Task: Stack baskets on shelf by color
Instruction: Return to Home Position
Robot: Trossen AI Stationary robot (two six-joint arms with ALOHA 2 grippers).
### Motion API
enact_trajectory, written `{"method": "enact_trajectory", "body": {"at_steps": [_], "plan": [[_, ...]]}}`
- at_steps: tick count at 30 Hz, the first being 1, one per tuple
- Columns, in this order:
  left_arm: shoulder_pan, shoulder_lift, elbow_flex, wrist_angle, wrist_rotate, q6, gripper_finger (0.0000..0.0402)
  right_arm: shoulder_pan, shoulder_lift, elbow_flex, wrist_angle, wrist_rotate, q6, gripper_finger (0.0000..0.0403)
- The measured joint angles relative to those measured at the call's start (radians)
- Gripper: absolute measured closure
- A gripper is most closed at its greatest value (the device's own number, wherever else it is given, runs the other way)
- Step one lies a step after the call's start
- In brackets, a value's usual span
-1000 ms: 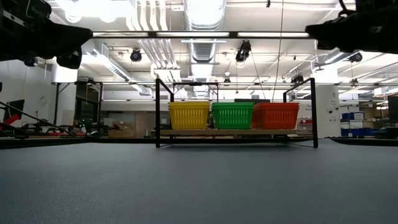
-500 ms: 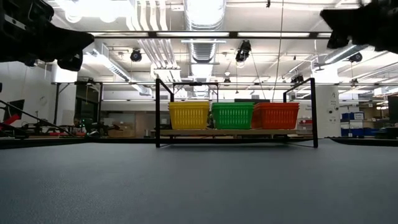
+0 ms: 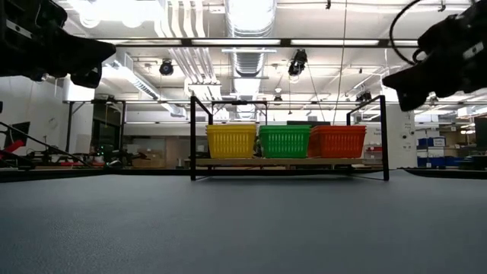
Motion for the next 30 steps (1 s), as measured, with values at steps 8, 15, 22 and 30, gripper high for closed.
{"method": "enact_trajectory", "body": {"at_steps": [8, 15, 22, 30], "plan": [[0.0, 0.003, 0.0, -0.001, 0.0, 0.0, 0.0401, 0.002, -0.095, -0.015, 0.024, 0.002, -0.455, 0.0394], [0.0, 0.01, -0.001, 0.0, 0.001, 0.0, 0.0401, 0.013, -0.14, -0.015, 0.008, 0.091, -0.59, 0.0394], [0.0, 0.013, -0.001, 0.0, 0.002, 0.0, 0.0401, 0.011, -0.141, -0.015, 0.006, 0.133, -0.748, 0.0394], [0.0, 0.027, -0.001, -0.001, 0.004, 0.0, 0.0401, 0.011, -0.141, -0.016, 0.007, 0.129, -0.732, 0.0394]]}}
